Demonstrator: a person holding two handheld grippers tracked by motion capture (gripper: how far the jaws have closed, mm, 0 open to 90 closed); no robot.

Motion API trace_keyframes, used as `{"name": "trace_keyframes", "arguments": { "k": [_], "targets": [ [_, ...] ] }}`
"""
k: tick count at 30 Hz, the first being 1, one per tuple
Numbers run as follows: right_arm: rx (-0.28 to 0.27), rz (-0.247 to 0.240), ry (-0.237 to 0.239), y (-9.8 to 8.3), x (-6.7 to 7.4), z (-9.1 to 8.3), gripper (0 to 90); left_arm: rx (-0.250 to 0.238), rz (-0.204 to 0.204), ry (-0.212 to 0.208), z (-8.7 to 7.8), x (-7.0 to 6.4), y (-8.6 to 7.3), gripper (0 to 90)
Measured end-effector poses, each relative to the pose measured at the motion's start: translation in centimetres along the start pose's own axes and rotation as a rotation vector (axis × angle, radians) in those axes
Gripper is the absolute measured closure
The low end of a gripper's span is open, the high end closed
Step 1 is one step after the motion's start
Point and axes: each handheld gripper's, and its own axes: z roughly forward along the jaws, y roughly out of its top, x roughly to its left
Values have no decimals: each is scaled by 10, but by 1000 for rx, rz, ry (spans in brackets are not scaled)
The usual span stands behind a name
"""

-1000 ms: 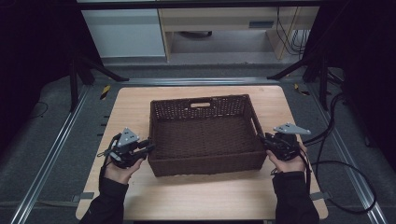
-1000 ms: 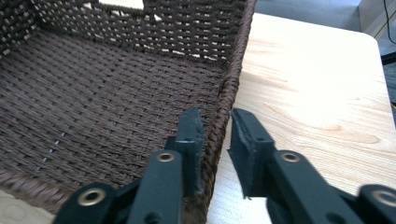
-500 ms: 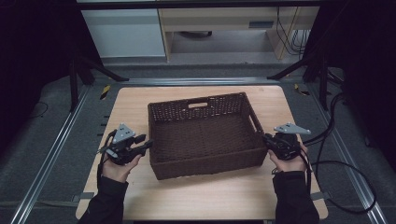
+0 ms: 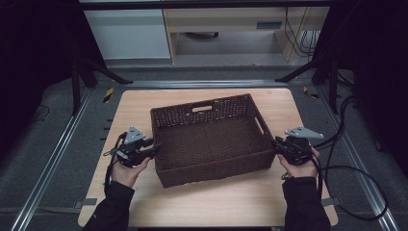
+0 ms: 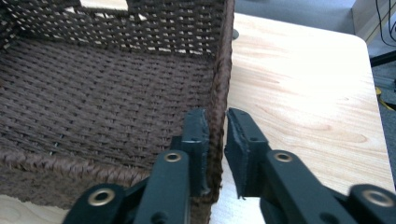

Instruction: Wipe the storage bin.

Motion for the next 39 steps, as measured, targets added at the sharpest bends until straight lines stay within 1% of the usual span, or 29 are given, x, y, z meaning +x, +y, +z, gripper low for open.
{"name": "trace_keyframes", "arguments": {
  "k": [2,5,6,7,9,10,11,12,13,14,15,17,19,20,21,22,24,25,27,29,31,32,34,36,37,39],
  "targets": [
    [13,-1,-6,-1,0,2,815,0,4,-3,-2,-2,-1,601],
    [12,-7,-19,0,-2,6,825,4,17,-18,-4,-3,1,597],
    [12,-6,-22,1,-2,6,826,-2,17,-22,-6,-2,3,602],
    [10,-7,-28,1,-3,8,826,-10,12,-18,-7,-1,4,603],
    [2,-1,-31,1,-4,10,824,-25,-8,-9,-7,3,6,563],
    [2,-1,-31,1,-4,10,824,-25,-8,-9,-7,3,6,557],
    [-4,2,-31,2,-5,11,818,-26,-19,-2,-5,5,5,551],
    [-4,2,-31,2,-5,11,818,-15,-20,1,-3,6,4,551],
    [-4,2,-30,2,-5,11,810,-8,-27,-11,0,8,2,553],
    [-10,0,-30,2,-5,9,779,-16,-40,-29,1,9,1,558],
    [-14,5,-22,2,-6,7,750,-19,-42,-32,1,8,0,580],
    [-13,3,-21,1,-6,5,747,-15,-21,-19,0,5,1,598],
    [-4,1,-22,1,-6,5,764,-11,0,-4,-2,1,0,608],
    [-5,4,-20,1,-6,5,791,-10,5,-3,-3,-1,0,607],
    [-2,5,-17,1,-6,5,802,-10,8,-2,-4,-2,0,607],
    [-2,3,-25,1,-6,6,814,-10,10,-5,-5,-3,0,607],
    [2,-2,-31,2,-7,8,822,-8,15,-17,-6,-3,0,605],
    [1,-2,-34,3,-7,9,825,-10,12,-21,-6,-2,1,603],
    [-2,-4,-42,3,-8,11,825,-15,15,-15,-6,-1,3,578],
    [-9,-3,-49,4,-9,14,824,-18,6,-9,-4,0,3,560],
    [-15,-2,-54,4,-10,15,819,-12,0,-10,0,2,2,553],
    [-18,-1,-53,4,-9,14,813,-20,-3,-6,0,2,0,552],
    [-34,-4,-58,5,-9,11,765,-17,0,-9,-1,0,0,560],
    [-49,1,-45,6,-9,7,697,-14,5,-3,-1,-2,0,558],
    [-53,7,-37,6,-8,5,642,-13,17,9,-2,-5,-1,558],
    [-65,9,-27,5,-7,2,574,-13,18,4,-4,-8,-2,555]
  ]
}}
